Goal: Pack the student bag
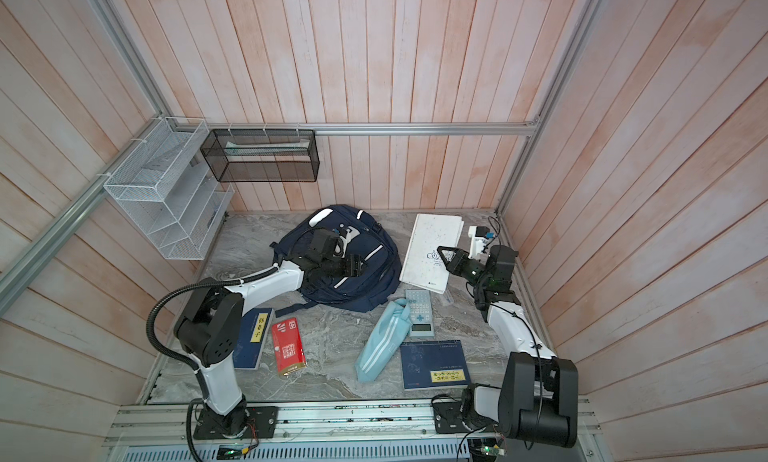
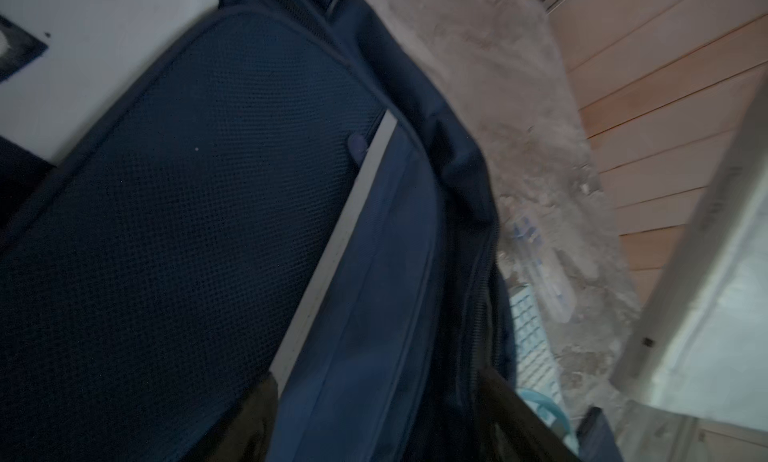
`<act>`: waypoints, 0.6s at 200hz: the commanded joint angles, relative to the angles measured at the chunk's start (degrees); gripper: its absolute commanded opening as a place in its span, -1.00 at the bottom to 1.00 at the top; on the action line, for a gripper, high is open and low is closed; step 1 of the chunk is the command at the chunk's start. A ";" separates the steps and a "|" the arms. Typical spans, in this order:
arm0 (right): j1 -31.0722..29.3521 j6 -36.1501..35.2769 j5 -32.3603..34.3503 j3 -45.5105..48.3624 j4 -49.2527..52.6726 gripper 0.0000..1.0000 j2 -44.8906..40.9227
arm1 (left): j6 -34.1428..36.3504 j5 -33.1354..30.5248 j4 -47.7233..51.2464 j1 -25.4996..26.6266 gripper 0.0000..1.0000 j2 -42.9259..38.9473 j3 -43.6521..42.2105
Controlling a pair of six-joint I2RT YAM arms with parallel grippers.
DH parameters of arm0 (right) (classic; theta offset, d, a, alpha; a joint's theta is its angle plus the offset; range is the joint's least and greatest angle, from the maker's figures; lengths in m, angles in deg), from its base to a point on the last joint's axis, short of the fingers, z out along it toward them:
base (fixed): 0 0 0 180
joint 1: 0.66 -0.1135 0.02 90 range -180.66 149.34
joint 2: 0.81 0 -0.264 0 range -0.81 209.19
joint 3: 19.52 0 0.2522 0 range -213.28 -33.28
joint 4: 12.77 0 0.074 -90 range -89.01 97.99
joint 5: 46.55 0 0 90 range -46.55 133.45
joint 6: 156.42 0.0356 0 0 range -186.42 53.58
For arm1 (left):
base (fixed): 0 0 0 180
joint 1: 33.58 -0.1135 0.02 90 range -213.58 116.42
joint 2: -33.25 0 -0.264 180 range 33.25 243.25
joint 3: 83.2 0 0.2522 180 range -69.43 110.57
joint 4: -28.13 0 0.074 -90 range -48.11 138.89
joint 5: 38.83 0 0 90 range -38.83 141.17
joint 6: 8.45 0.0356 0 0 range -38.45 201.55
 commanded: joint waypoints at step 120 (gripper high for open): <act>-2.07 0.27 0.15 2.24 -2.16 -1.00 0.59 | 13.36 -21.81 19.23 7.77 -1.00 13.30 21.63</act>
